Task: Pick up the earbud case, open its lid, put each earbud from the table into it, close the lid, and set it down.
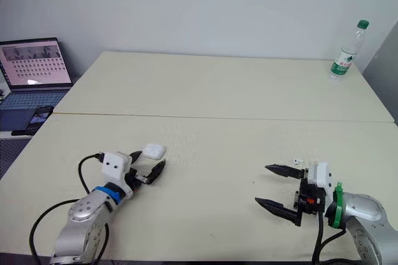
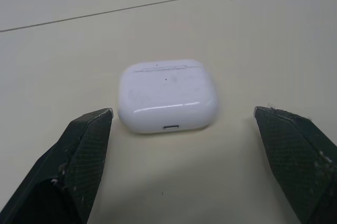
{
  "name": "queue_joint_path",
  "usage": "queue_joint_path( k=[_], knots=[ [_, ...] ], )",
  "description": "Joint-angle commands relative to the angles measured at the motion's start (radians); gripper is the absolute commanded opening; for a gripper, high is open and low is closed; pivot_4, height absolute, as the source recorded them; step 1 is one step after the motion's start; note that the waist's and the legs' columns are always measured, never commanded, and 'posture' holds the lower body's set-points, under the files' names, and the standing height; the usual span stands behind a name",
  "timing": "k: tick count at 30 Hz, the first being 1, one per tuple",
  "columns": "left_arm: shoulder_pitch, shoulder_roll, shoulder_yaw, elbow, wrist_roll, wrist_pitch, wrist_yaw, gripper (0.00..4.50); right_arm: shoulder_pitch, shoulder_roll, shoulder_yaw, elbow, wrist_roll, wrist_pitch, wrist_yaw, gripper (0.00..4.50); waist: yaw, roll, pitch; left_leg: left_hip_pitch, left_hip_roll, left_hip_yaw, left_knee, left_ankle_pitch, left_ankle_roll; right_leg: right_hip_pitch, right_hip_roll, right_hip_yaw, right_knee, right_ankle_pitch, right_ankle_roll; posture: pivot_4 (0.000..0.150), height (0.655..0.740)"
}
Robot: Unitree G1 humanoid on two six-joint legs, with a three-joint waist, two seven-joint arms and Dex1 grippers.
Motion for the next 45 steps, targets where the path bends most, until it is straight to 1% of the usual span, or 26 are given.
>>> queue_joint_path(
  k=[1,7,10,13,14,19,26,27,29,32,33,35,36,39,43,45],
  knots=[
    [-0.034,-0.012,-0.005,0.014,0.020,0.002,0.033,4.50,-0.022,-0.008,-0.008,-0.054,0.024,0.016,-0.021,4.49,0.000,0.000,0.000,0.000,0.000,0.000,0.000,0.000,0.000,0.000,0.000,0.000,0.000,0.000,0.000,0.150,0.7362],
    [-0.055,-0.028,-0.015,0.047,0.028,0.002,0.048,4.50,-0.025,-0.015,-0.014,-0.053,0.011,0.018,-0.029,4.49,0.000,0.000,0.000,0.000,-0.001,0.000,0.000,0.000,0.000,0.000,0.000,0.000,0.000,0.000,0.000,0.150,0.7362],
    [-0.051,-0.029,-0.012,0.045,0.025,0.000,0.053,3.91,-0.019,-0.015,-0.018,-0.047,0.006,0.012,-0.026,4.50,0.000,0.000,0.000,0.000,0.000,0.000,0.000,0.000,0.000,0.000,0.000,0.000,0.000,0.000,0.000,0.150,0.7362],
    [-0.050,-0.026,-0.004,0.048,0.023,-0.002,0.053,2.95,-0.016,-0.014,-0.021,-0.045,0.001,0.011,-0.031,4.50,0.000,0.000,0.000,0.000,0.000,0.000,0.000,0.000,0.000,0.000,0.000,0.000,0.000,0.000,0.000,0.150,0.7362],
    [-0.051,-0.024,-0.002,0.049,0.022,-0.003,0.051,2.79,-0.015,-0.013,-0.021,-0.044,-0.001,0.014,-0.037,4.50,0.000,0.000,0.000,0.000,-0.001,0.000,0.000,0.000,0.000,0.000,0.000,0.000,0.000,0.000,0.000,0.150,0.7362],
    [-0.075,-0.024,-0.001,0.029,0.006,-0.011,0.036,2.79,-0.019,-0.008,-0.026,-0.044,0.002,0.069,-0.107,4.50,0.000,0.000,0.000,0.000,-0.001,0.000,0.001,0.000,0.000,0.000,0.000,0.000,0.000,0.000,0.000,0.150,0.7362],
    [-0.226,-0.057,-0.035,-0.007,-0.063,-0.067,-0.055,2.79,-0.142,0.089,-0.040,-0.101,0.077,0.286,-0.437,4.50,0.000,-0.001,0.000,-0.001,-0.001,0.000,0.002,0.000,0.000,0.000,0.000,0.000,0.001,0.001,0.001,0.150,0.7362],
    [-0.250,-0.066,-0.047,-0.006,-0.069,-0.079,-0.071,2.79,-0.166,0.104,-0.043,-0.109,0.101,0.323,-0.484,4.50,0.000,-0.001,0.000,-0.002,-0.001,0.000,0.002,0.000,0.000,0.000,0.001,0.001,0.001,0.001,0.001,0.150,0.7362],
    [-0.311,-0.093,-0.082,0.001,-0.089,-0.101,-0.115,2.79,-0.224,0.128,-0.063,-0.127,0.197,0.443,-0.606,4.50,0.000,-0.001,0.000,-0.002,-0.001,0.000,0.002,0.000,0.000,0.000,0.001,0.001,0.001,0.001,0.001,0.150,0.7362],
    [-0.396,-0.147,-0.141,0.013,-0.110,-0.120,-0.176,2.79,-0.354,0.142,-0.093,-0.123,0.373,0.660,-0.820,4.50,0.000,-0.001,0.000,-0.005,-0.002,-0.001,0.003,0.000,0.000,-0.002,0.002,0.001,0.001,0.002,0.003,0.150,0.7362],
    [-0.410,-0.159,-0.152,0.017,-0.112,-0.125,-0.188,2.79,-0.387,0.147,-0.101,-0.112,0.419,0.706,-0.876,4.50,0.000,-0.001,0.000,-0.005,-0.002,-0.002,0.003,0.000,0.000,-0.002,0.002,0.001,0.000,0.002,0.003,0.150,0.7362],
    [-0.436,-0.196,-0.183,0.020,-0.119,-0.128,-0.204,2.79,-0.455,0.169,-0.115,-0.092,0.572,0.767,-0.997,4.50,-0.003,0.000,0.000,-0.006,-0.002,-0.002,0.002,0.000,0.000,-0.001,0.004,0.001,0.000,0.002,0.003,0.150,0.7362],
    [-0.445,-0.211,-0.203,0.023,-0.117,-0.132,-0.216,2.79,-0.489,0.186,-0.115,-0.081,0.657,0.778,-1.060,4.50,-0.005,0.000,0.000,-0.006,-0.002,-0.002,0.002,0.000,0.000,-0.002,0.005,0.001,0.000,0.002,0.003,0.150,0.7362],
    [-0.458,-0.237,-0.234,0.031,-0.111,-0.140,-0.238,2.79,-0.554,0.206,-0.103,-0.057,0.835,0.780,-1.197,4.50,-0.004,0.000,0.000,-0.008,-0.001,-0.003,0.002,0.000,0.000,-0.003,0.008,0.001,-0.001,0.002,0.003,0.150,0.7362],
    [-0.456,-0.255,-0.262,0.028,-0.113,-0.145,-0.260,2.79,-0.610,0.207,-0.060,-0.031,0.995,0.749,-1.347,4.50,-0.004,0.000,0.000,-0.009,-0.001,-0.004,0.002,0.000,0.000,-0.004,0.008,0.000,-0.001,0.002,0.003,0.150,0.7362],
    [-0.454,-0.258,-0.268,0.025,-0.114,-0.143,-0.264,2.79,-0.625,0.203,-0.034,-0.014,1.048,0.738,-1.404,4.50,-0.004,0.000,0.000,-0.010,-0.001,-0.005,0.002,0.000,0.000,-0.004,0.008,0.000,-0.001,0.002,0.003,0.150,0.7362]
  ],
)
